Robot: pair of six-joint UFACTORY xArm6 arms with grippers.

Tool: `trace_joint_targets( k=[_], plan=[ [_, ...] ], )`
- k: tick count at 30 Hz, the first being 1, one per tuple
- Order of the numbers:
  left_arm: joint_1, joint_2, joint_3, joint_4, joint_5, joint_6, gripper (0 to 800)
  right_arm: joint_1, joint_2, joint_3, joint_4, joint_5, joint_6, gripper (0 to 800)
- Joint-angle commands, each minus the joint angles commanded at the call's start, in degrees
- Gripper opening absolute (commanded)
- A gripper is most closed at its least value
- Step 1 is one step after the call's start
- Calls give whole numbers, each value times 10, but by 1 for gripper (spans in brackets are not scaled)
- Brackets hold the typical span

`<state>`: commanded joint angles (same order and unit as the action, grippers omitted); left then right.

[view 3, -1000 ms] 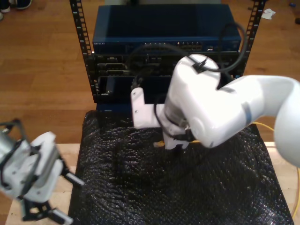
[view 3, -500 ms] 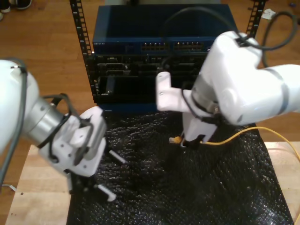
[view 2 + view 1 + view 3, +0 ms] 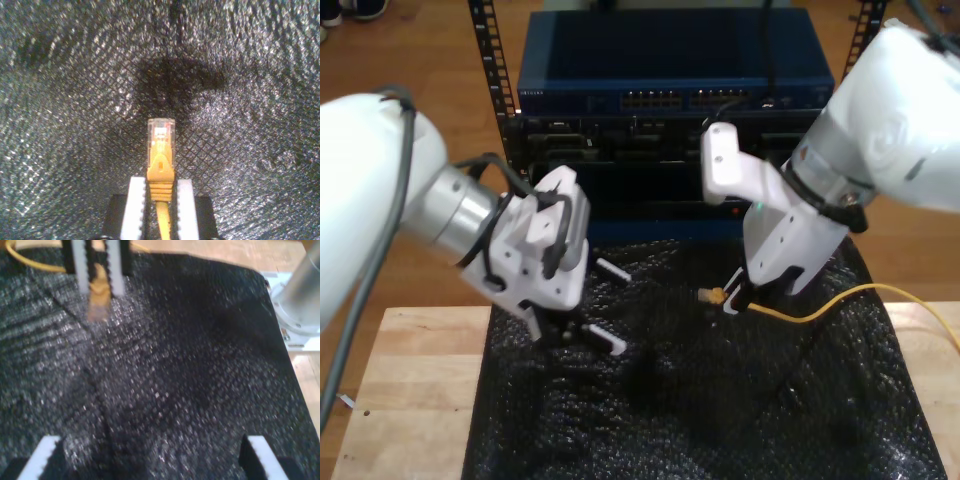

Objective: Grab the cable and plug it in

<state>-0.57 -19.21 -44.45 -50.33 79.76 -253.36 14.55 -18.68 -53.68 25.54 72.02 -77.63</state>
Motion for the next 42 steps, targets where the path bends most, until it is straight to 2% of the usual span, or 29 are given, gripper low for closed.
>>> trace_joint_targets(
  k=[7, 11, 21, 28, 42],
  plan=[
    [-12, 30, -34, -20, -2, 3, 800, -9, -7, -18, 30, 29, 0, 3],
    [-12, 36, -51, -39, -1, 4, 800, -10, -10, -18, 48, 29, 0, 3],
    [-9, 33, -49, -78, 8, 4, 799, -5, -6, -33, 71, 24, 2, 3],
    [-9, 33, -51, -83, 12, 5, 799, -4, 9, -49, 120, 24, 1, 4],
    [-4, 33, -54, -112, 41, 14, 789, -4, 33, -50, 121, 23, 0, 4]
  ],
)
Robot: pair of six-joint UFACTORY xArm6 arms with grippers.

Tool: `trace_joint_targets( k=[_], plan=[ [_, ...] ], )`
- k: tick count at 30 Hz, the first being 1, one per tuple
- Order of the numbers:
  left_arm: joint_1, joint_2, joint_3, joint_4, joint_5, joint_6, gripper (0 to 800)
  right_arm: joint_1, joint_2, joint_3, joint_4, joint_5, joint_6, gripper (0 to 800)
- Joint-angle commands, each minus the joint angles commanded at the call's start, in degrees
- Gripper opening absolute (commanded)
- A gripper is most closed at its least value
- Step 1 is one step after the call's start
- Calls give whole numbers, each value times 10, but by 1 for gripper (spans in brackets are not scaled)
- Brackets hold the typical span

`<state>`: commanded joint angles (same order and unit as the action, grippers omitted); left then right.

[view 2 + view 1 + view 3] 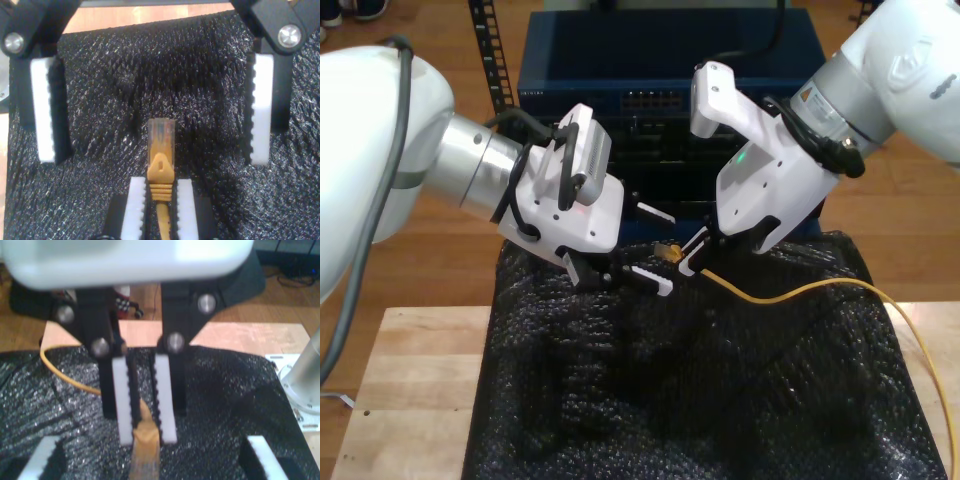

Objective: Grab the cable and plug it in

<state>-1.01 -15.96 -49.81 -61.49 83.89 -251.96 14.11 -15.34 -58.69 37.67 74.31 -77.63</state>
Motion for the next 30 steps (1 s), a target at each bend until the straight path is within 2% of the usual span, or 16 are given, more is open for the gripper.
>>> trace_joint_targets(
  k=[9, 26, 28, 30],
  plan=[
    [7, 0, 1, -1, -1, 19, 671, -1, -2, 0, -1, -11, 0, 4],
    [15, 2, 4, -21, 1, 30, 547, -16, -2, 0, 0, -11, 0, 4],
    [15, 2, 4, -21, 1, 30, 486, -16, -3, 0, 0, -11, 0, 4],
    [15, 2, 4, -21, 0, 30, 471, -16, -4, 0, 0, -11, 0, 4]
  ],
)
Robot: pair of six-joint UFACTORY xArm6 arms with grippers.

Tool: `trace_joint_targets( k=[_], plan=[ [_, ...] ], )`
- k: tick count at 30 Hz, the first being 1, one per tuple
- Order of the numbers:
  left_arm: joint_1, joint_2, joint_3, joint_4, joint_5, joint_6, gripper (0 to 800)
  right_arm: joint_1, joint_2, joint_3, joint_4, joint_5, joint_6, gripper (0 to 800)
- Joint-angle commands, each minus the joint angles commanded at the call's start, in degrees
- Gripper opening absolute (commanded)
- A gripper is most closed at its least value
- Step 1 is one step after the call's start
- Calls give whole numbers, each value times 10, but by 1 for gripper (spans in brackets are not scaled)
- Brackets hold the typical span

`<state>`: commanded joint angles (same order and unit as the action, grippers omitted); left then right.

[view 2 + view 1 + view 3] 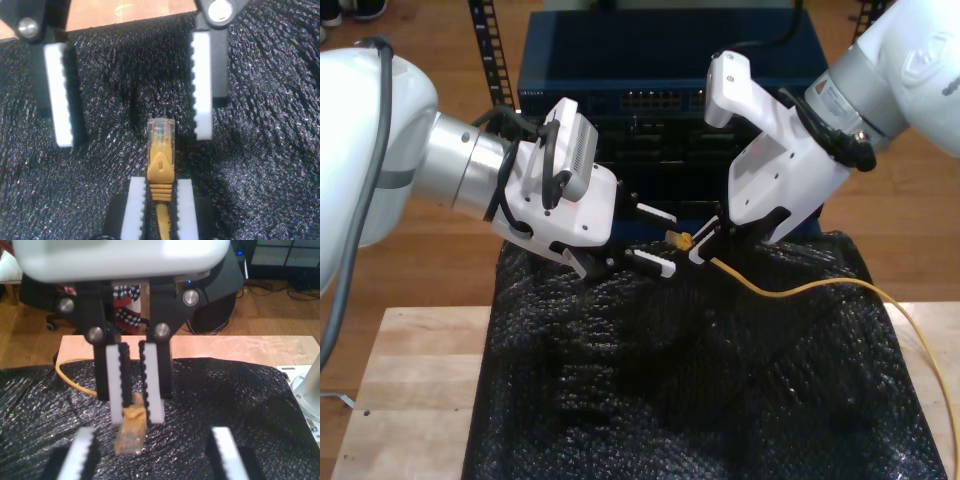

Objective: Grab the cable and plug it in

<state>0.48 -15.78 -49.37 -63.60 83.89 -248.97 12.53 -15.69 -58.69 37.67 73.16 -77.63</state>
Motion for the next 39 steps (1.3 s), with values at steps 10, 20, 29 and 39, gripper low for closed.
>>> trace_joint_targets(
  k=[10, 20, 29, 39],
  plan=[
    [1, 0, 1, -2, 0, 1, 349, 0, 1, 0, 0, 0, 1, 4],
    [1, 0, 1, -2, -1, 1, 230, 0, 0, 0, 0, 0, 1, 4],
    [1, 0, 6, -3, -1, 1, 74, 0, 1, 0, 0, 0, 1, 4],
    [1, 0, 8, -3, 0, 0, 3, 0, -1, -1, 0, 2, -1, 438]
  ],
)
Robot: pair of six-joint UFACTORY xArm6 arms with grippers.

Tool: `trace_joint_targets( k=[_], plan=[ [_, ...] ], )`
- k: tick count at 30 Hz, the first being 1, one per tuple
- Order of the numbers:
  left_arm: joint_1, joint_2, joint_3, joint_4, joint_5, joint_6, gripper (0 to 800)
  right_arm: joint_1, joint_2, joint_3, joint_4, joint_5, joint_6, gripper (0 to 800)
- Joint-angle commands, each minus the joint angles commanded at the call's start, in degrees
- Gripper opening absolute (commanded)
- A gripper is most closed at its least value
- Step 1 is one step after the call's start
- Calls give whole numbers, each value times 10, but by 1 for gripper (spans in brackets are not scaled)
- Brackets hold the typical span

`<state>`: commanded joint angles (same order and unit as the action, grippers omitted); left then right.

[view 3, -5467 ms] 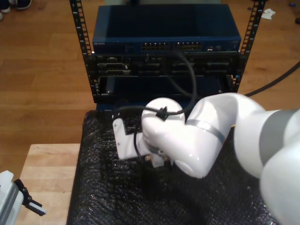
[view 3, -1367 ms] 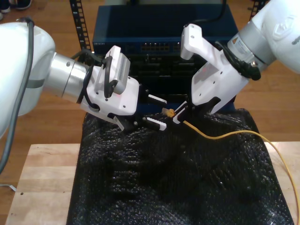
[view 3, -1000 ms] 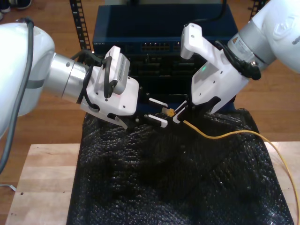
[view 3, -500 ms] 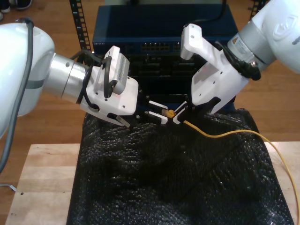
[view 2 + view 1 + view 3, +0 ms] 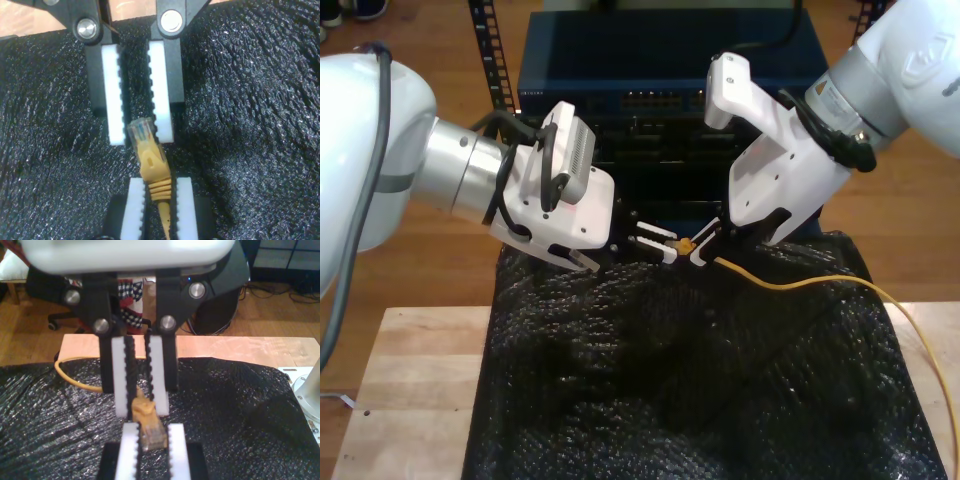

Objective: Grab the cable and plug it in

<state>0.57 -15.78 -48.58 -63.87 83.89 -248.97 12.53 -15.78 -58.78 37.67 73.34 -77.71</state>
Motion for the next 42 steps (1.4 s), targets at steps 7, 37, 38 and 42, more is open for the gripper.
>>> trace_joint_targets(
  k=[7, 37, 38, 42],
  plan=[
    [5, 0, -2, -20, 1, 1, 7, -4, -3, -22, 0, 4, -36, 794],
    [96, 91, -50, -66, 161, -98, 5, -4, -79, -40, 0, 1, -67, 797],
    [100, 98, -57, -66, 171, -107, 5, -4, -83, -40, 0, 1, -68, 797],
    [109, 107, -65, -67, 192, -124, 5, -2, -105, -35, 0, 0, -91, 797]
  ],
)
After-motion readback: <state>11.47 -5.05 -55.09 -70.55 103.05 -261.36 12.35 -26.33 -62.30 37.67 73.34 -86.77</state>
